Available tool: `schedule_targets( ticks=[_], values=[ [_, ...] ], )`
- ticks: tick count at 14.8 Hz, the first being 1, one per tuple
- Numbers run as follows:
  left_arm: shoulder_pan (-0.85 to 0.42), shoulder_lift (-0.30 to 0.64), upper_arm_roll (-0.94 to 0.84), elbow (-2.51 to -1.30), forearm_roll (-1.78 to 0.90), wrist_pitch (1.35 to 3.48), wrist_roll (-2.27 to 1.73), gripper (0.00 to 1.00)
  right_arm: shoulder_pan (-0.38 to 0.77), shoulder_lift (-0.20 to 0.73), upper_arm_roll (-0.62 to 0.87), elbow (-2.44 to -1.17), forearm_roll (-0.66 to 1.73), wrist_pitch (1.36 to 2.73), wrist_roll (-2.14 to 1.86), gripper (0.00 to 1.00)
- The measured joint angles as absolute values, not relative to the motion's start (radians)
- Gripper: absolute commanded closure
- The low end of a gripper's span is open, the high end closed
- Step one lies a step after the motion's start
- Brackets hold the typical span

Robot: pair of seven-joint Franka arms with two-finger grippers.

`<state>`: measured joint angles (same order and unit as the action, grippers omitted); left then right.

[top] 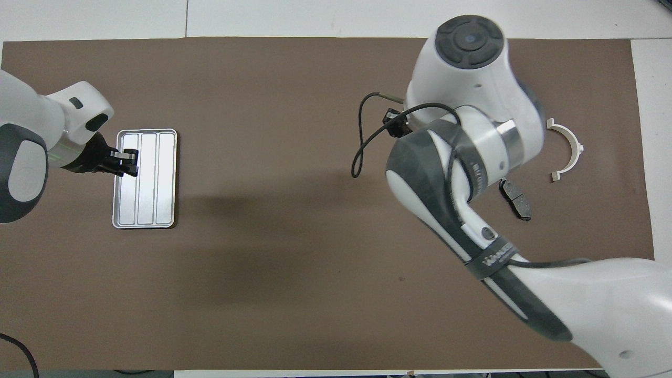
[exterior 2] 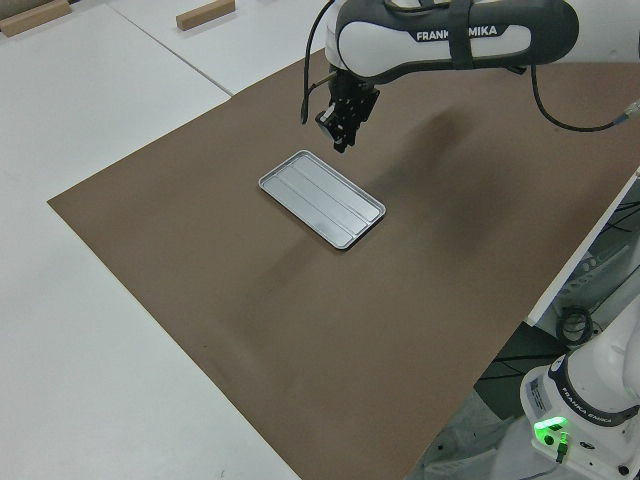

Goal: Pick bearing gear from pile to tray

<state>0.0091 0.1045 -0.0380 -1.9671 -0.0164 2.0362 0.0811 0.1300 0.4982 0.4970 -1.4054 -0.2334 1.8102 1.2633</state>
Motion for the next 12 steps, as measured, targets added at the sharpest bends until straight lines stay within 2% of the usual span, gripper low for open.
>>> schedule_targets(
  ticks=[2,6,8,12],
  values=[
    [0.007,0.105,-0.051,-2.057,-0.016,2.134,0.081,1.0,0.188,0.522,0.497,-1.452,-0.234,1.903,1.411,1.0],
    [0.012,0.104,-0.053,-2.122,-0.016,2.215,0.089,1.0,0.297,0.641,0.487,-1.487,-0.345,2.055,1.655,1.0],
    [0.027,0.104,-0.05,-2.132,-0.016,2.225,0.115,1.0,0.317,0.69,0.486,-1.488,-0.365,2.106,1.692,1.0],
    [0.052,0.106,-0.048,-2.184,-0.016,2.306,0.142,1.0,0.314,0.701,0.484,-1.491,-0.374,2.133,1.695,1.0]
  ],
)
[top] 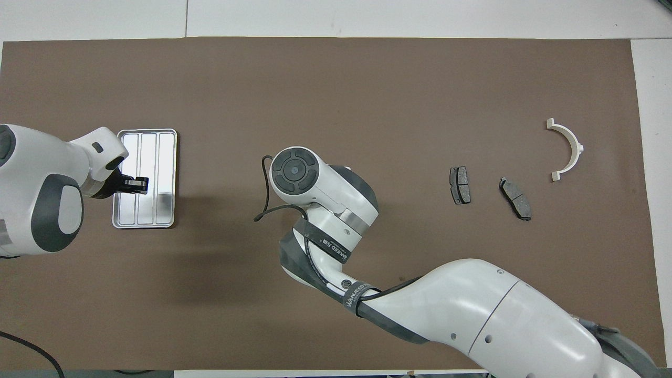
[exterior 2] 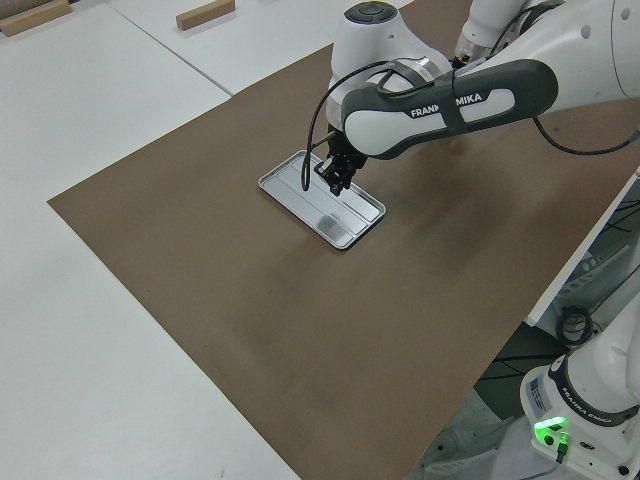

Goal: Pick bearing gear from pile to tray

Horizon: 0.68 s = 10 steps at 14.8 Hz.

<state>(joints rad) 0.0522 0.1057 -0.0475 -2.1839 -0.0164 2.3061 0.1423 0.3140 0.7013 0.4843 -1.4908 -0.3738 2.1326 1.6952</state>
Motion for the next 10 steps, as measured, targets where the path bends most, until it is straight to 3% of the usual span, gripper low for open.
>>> schedule_targets(
  ticks=[2,3,4,5,10],
  values=[
    [0.052,0.11,-0.048,-2.218,-0.016,2.346,0.142,1.0,0.31,0.701,0.483,-1.513,-0.385,2.163,1.695,1.0],
    [0.052,0.111,-0.048,-2.228,-0.016,2.352,0.142,1.0,0.309,0.697,0.484,-1.52,-0.387,2.17,1.695,0.69],
    [0.052,0.111,-0.048,-2.236,-0.016,2.357,0.142,1.0,0.308,0.695,0.484,-1.524,-0.388,2.174,1.695,0.21],
    [0.052,0.111,-0.048,-2.245,-0.016,2.362,0.142,1.0,0.308,0.694,0.484,-1.525,-0.388,2.175,1.695,0.0],
    [0.052,0.116,-0.048,-2.281,-0.016,2.395,0.142,1.0,0.283,0.683,0.474,-1.498,-0.396,2.115,1.693,0.0]
  ],
)
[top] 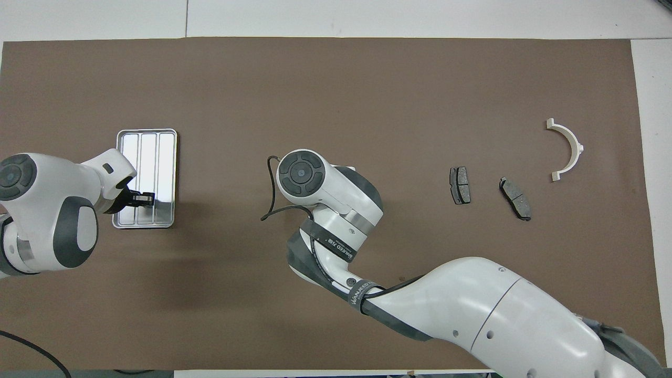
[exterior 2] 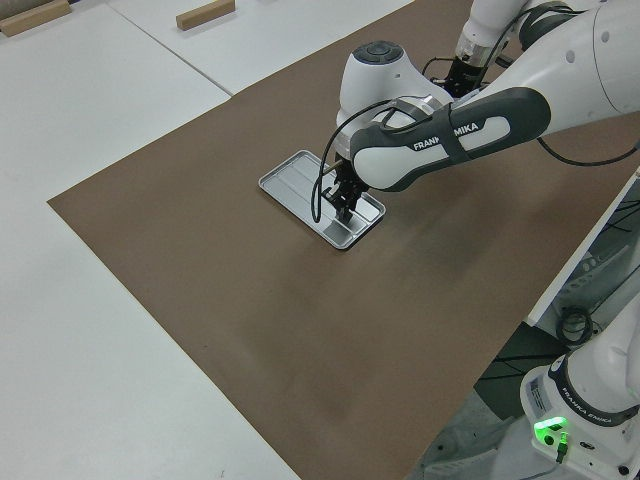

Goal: Pick bearing gear from pile to tray

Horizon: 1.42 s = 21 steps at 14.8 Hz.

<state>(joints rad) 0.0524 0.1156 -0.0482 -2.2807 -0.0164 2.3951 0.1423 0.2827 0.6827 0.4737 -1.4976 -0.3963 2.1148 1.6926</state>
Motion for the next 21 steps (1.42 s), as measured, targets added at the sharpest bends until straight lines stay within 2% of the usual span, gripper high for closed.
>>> schedule_targets(
  ticks=[4,5,6,7,10,12,15,18,21],
  values=[
    [0.052,0.118,-0.048,-2.29,-0.016,2.403,0.142,1.0,0.157,0.605,0.481,-1.46,-0.358,2.082,1.549,0.0],
    [0.052,0.118,-0.048,-2.29,-0.016,2.403,0.143,0.5,0.125,0.581,0.482,-1.459,-0.331,2.075,1.487,0.0],
    [0.052,0.118,-0.049,-2.29,-0.016,2.403,0.143,0.17,0.095,0.56,0.483,-1.458,-0.309,2.061,1.419,0.0],
    [0.052,0.118,-0.049,-2.29,-0.016,2.403,0.144,0.04,0.066,0.542,0.483,-1.458,-0.288,2.049,1.347,0.0],
    [0.048,0.114,-0.06,-2.266,-0.017,2.368,0.134,0.02,-0.004,0.513,0.484,-1.458,-0.249,2.027,1.149,0.0],
    [0.003,0.106,-0.065,-2.179,-0.019,2.248,0.033,0.02,-0.028,0.506,0.484,-1.458,-0.246,2.0,1.047,0.0],
    [-0.191,0.104,-0.072,-2.046,-0.015,2.143,-0.274,0.0,-0.053,0.499,0.484,-1.458,-0.246,1.972,0.932,0.0],
    [-0.386,0.107,-0.079,-2.012,0.002,2.135,-0.528,0.0,-0.096,0.495,0.483,-1.46,-0.246,1.96,0.777,0.0],
    [-0.515,0.15,-0.077,-1.975,0.01,2.122,-0.684,0.0,-0.126,0.477,0.435,-1.465,-0.229,1.956,0.557,0.0]
  ],
)
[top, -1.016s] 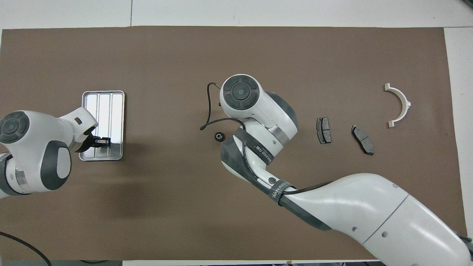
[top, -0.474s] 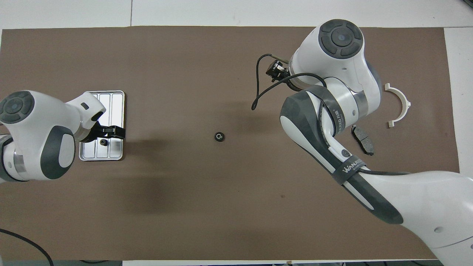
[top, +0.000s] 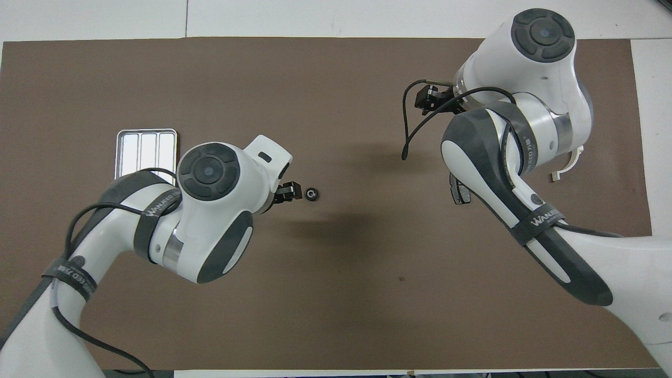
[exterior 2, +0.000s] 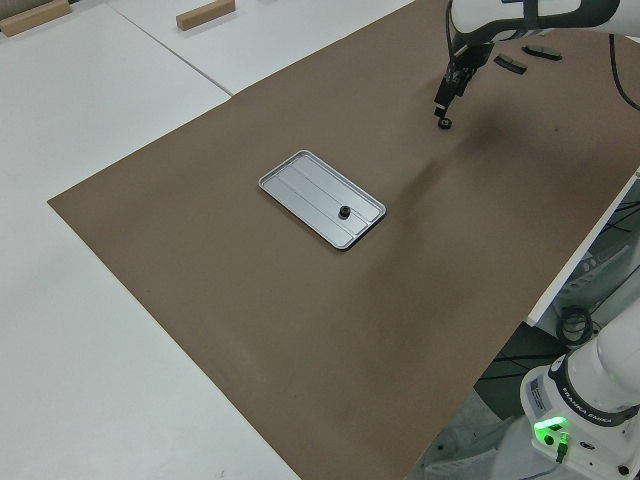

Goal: Pick bearing gear from pile to tray

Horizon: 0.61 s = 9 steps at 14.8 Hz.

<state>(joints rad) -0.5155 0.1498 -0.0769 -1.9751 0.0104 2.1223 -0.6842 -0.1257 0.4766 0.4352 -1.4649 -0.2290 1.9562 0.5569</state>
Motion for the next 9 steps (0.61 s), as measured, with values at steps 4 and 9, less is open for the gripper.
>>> schedule_targets(
  ticks=[4,9],
  values=[
    [-0.576,0.298,-0.077,-1.893,0.047,2.148,-0.787,0.0,-0.074,0.388,0.258,-1.504,-0.107,1.948,0.261,0.0],
    [-0.569,0.374,-0.061,-1.871,0.051,2.227,-0.787,0.0,-0.067,0.216,0.161,-1.587,-0.071,1.845,0.122,0.0]
  ],
)
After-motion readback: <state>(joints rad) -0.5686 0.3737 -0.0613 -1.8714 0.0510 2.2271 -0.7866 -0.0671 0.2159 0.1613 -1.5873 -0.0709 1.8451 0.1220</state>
